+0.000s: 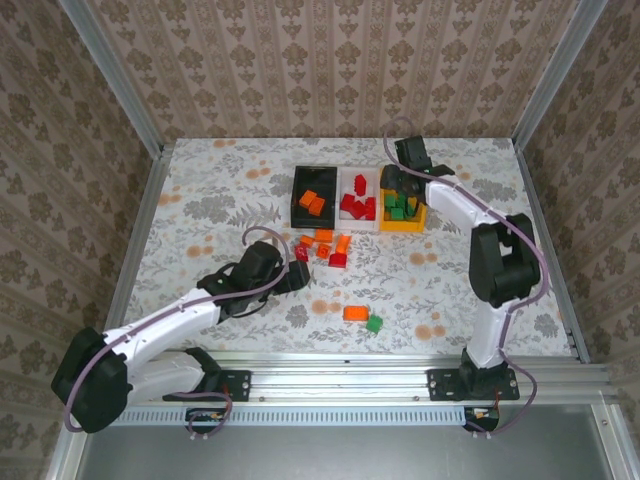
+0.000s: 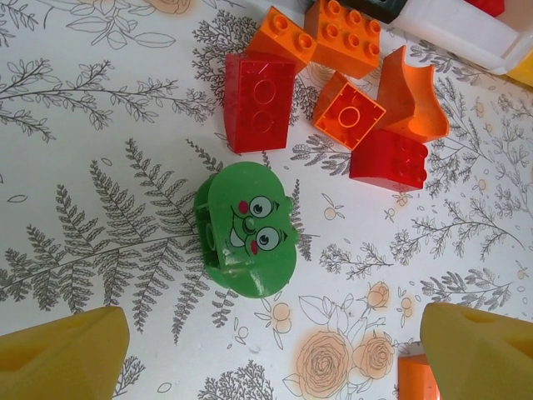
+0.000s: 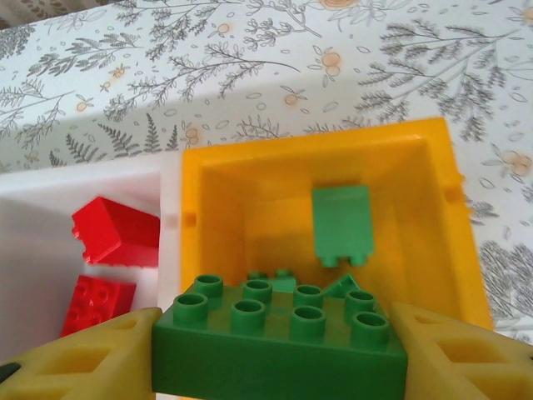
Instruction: Sort the legos into containers by color
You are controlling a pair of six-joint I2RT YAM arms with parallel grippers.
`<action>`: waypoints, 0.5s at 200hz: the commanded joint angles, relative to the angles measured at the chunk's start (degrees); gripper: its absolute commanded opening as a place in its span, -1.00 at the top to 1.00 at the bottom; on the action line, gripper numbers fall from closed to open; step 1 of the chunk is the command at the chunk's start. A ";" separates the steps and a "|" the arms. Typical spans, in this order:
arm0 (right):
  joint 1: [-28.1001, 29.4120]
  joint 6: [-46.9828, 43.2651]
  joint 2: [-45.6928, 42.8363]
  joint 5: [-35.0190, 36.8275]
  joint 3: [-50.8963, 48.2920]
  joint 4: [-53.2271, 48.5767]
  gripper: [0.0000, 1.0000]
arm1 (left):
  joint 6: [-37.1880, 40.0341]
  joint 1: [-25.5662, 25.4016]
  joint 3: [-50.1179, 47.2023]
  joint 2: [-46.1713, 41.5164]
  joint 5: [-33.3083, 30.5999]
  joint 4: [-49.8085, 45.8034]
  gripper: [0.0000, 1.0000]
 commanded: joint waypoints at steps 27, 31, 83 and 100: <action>-1.08 -1.18 2.30 0.18 4.86 -2.52 -0.44 | -1.29 -0.47 -1.42 -2.35 -1.37 -2.12 -0.86; -1.12 -1.18 1.76 0.28 4.50 -2.28 -0.45 | -1.20 -0.46 -1.38 -2.48 -1.46 -2.18 -0.86; -1.11 -1.91 -4.57 1.35 1.81 -2.30 -0.57 | -0.06 -0.35 -0.10 -0.58 -1.62 -1.16 -0.88; -0.18 -1.84 -7.93 0.39 -0.16 -3.08 -0.52 | -0.14 -0.34 -0.09 0.48 -0.89 -0.05 -0.88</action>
